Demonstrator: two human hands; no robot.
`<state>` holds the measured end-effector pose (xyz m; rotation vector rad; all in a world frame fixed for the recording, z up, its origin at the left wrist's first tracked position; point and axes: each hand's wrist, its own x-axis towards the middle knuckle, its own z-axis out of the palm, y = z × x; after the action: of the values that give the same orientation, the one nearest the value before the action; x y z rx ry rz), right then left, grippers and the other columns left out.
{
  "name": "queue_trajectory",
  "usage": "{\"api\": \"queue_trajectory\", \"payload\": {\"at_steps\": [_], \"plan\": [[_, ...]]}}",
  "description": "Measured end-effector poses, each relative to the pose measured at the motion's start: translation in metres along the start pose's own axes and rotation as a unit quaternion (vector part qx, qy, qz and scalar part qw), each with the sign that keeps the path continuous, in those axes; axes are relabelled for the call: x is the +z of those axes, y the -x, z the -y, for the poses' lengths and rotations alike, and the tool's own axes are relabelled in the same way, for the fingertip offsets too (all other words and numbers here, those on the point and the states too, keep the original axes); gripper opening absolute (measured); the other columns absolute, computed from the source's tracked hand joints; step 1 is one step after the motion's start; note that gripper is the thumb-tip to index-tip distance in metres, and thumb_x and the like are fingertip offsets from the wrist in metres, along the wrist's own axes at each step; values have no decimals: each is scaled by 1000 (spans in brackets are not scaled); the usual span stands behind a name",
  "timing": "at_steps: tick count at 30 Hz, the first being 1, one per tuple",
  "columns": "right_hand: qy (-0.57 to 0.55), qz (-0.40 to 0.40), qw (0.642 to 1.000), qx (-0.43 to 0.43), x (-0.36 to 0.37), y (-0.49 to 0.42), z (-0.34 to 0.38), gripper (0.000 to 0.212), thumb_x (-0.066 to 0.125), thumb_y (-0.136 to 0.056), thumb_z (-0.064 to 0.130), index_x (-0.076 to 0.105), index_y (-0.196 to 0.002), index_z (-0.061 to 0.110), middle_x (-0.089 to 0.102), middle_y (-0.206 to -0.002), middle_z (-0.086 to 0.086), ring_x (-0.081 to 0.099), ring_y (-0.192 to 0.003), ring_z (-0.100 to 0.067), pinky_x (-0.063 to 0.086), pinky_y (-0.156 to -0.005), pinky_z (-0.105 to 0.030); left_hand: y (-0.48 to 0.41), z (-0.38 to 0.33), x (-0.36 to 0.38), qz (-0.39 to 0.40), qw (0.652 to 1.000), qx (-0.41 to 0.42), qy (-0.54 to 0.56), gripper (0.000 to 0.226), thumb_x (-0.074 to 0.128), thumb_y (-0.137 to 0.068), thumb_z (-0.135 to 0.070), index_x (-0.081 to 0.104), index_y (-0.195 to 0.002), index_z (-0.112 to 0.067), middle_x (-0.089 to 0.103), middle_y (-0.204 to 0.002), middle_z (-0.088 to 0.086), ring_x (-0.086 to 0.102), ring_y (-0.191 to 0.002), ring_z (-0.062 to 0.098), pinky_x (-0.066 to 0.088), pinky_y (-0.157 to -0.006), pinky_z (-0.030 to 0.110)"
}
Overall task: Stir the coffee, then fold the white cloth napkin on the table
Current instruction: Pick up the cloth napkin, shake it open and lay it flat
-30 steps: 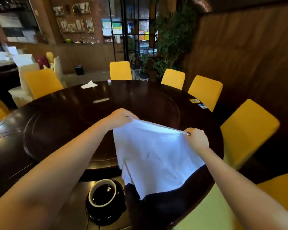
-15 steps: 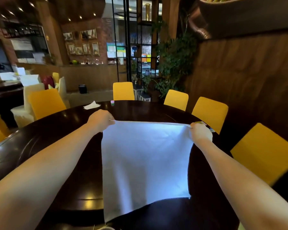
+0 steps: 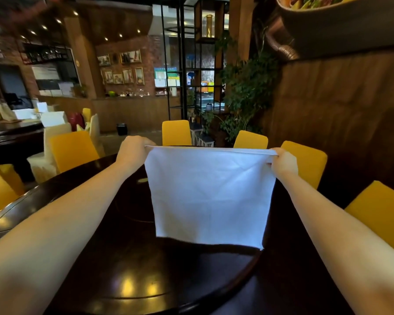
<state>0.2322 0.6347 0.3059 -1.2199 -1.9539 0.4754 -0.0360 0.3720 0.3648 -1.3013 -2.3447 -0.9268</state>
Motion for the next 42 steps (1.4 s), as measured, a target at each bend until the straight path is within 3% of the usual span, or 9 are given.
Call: {"api": "queue_trajectory", "payload": {"at_steps": [9,14,16,18,24,28,32,36,42], "plan": [[12,21,997,-75,-27,44,-50,32,37,-94,4,61,-115,6,68,-94,-19,57,-78,-35,45,-65,-39,93,-6,6,7,994,105,-26,21,57,-87,-8,75,-96,-12,74,-99,9,67,-95,24,48,-83,30],[3,97,988,-123,-22,109,-128,36,44,-90,3,61,-122,9,67,-113,-19,62,-105,-34,46,-89,-39,214,6,56,71,989,116,-66,37,42,-76,-29,76,-85,-17,75,-81,6,70,-74,24,55,-64,31],[16,136,982,-133,-21,137,-160,37,43,-89,12,62,-120,10,67,-116,-16,61,-109,-32,46,-94,-39,257,10,82,105,986,91,-92,23,57,-72,-23,76,-85,-23,74,-78,1,70,-71,22,55,-58,30],[45,178,976,-113,-18,161,-192,35,45,-90,11,61,-121,13,67,-116,-16,62,-108,-33,48,-91,-40,292,7,105,153,977,88,-122,28,77,-54,-15,75,-79,-28,72,-69,-4,69,-63,19,53,-50,25],[174,274,944,-54,-10,226,-276,41,43,-93,13,52,-131,25,63,-122,-14,61,-104,-34,50,-81,-40,375,-10,146,246,949,111,-160,44,88,-25,-9,71,-60,-30,64,-52,-11,62,-48,9,42,-36,17],[219,314,924,-14,-11,260,-310,40,37,-91,30,50,-128,38,61,-114,-13,60,-94,-35,51,-78,-40,419,-15,164,287,936,127,-163,44,89,-24,-13,71,-60,-30,61,-49,-12,60,-47,7,41,-35,17],[236,313,919,-40,-21,291,-315,41,38,-91,17,53,-126,33,58,-102,-15,57,-86,-38,51,-75,-39,453,-14,181,308,924,157,-163,37,89,-30,-18,70,-60,-29,62,-52,-13,59,-48,6,42,-39,15],[269,299,912,-80,-26,309,-321,42,46,-90,5,54,-128,18,63,-113,-14,54,-99,-37,47,-80,-40,484,-12,193,316,923,169,-141,31,88,-42,-20,71,-66,-29,66,-61,-13,62,-56,6,48,-43,17],[274,292,915,-53,-35,326,-343,43,52,-85,0,58,-125,15,60,-128,-7,48,-116,-37,41,-89,-41,515,-16,205,323,924,168,-119,31,86,-48,-14,72,-73,-24,69,-71,-8,65,-64,13,51,-43,22]]}}
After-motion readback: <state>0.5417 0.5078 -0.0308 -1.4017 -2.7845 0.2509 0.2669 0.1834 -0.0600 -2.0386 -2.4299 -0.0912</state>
